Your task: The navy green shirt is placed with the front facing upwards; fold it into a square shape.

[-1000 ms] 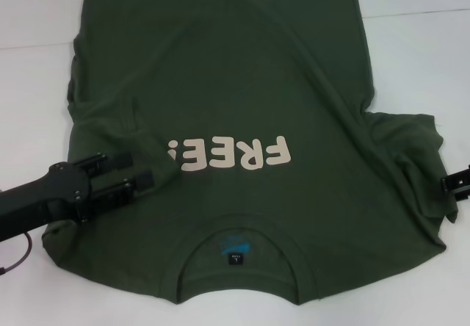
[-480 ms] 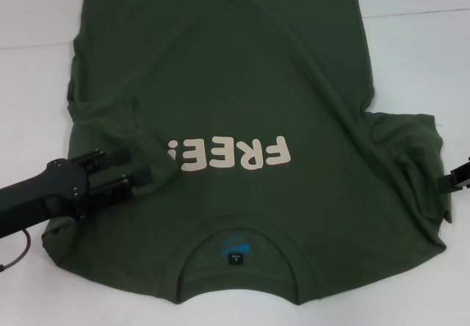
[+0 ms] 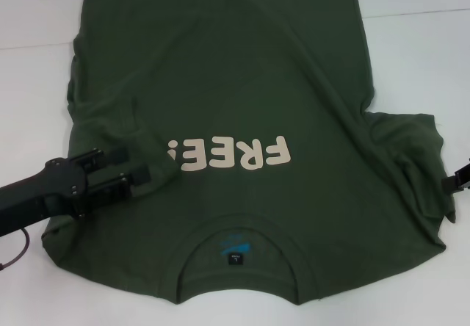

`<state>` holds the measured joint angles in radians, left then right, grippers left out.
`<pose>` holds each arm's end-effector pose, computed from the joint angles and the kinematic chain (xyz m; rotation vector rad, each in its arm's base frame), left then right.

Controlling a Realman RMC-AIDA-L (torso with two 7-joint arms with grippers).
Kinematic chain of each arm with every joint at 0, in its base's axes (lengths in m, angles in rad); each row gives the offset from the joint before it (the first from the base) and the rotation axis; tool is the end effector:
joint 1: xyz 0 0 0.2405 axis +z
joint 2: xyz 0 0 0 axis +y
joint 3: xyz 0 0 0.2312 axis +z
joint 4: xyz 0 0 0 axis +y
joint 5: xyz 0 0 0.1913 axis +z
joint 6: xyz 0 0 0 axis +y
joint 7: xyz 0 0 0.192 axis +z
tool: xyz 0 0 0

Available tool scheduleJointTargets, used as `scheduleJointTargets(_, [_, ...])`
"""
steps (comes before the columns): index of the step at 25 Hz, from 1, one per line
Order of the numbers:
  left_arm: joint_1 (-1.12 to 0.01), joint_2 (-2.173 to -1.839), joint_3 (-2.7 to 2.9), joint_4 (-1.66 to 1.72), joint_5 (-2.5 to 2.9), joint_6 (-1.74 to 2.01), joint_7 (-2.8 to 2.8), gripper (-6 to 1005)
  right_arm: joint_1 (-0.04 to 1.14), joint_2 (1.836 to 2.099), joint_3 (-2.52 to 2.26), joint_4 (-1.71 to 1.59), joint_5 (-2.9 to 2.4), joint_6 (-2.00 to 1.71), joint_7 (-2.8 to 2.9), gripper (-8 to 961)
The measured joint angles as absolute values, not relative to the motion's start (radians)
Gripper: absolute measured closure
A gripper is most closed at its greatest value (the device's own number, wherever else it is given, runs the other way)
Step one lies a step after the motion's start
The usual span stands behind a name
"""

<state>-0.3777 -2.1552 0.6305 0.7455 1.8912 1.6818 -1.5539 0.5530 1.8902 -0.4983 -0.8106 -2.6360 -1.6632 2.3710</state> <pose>-0.2130 0.2870 -0.0196 -2.5700 -0.9404 -1.0000 0.3266 0.3031 0.0591 -2.1366 1.8645 0.0239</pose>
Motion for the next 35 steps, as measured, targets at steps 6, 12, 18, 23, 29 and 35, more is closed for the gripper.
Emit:
scheduleJointTargets(6, [-0.378, -2.154, 0.630, 0.745, 1.890, 1.681, -1.562, 280, 0.554, 1.885, -0.481, -0.849, -2.627, -1.696, 2.394, 924])
scheduleJointTargets(12, [-0.375, -2.155, 0.630, 0.745, 1.881, 1.681, -1.565, 280, 0.556, 1.874, -0.491, -0.856, -2.644, -1.701, 2.420, 745])
scheduleJointTargets(18, [-0.375, -2.155, 0.630, 0.745, 1.881, 1.681, -1.565, 280, 0.559, 1.873, -0.495, -0.849, -2.666, -1.701, 2.425, 543])
scheduleJointTargets(23, [-0.375, -2.154, 0.630, 0.745, 1.880, 1.681, -1.565, 280, 0.559, 1.873, -0.501, -0.847, -2.667, -1.703, 2.427, 386])
scheduleJointTargets(29, [-0.372, -2.154, 0.630, 0.745, 1.879, 1.681, -1.565, 279, 0.558, 1.881, -0.518, -0.845, -2.668, -1.693, 2.432, 270])
scheduleJointTargets(35, [-0.371, -2.155, 0.630, 0.745, 1.879, 1.678, -1.565, 279, 0.564, 1.889, -0.555, -0.816, -2.668, -1.661, 2.442, 341])
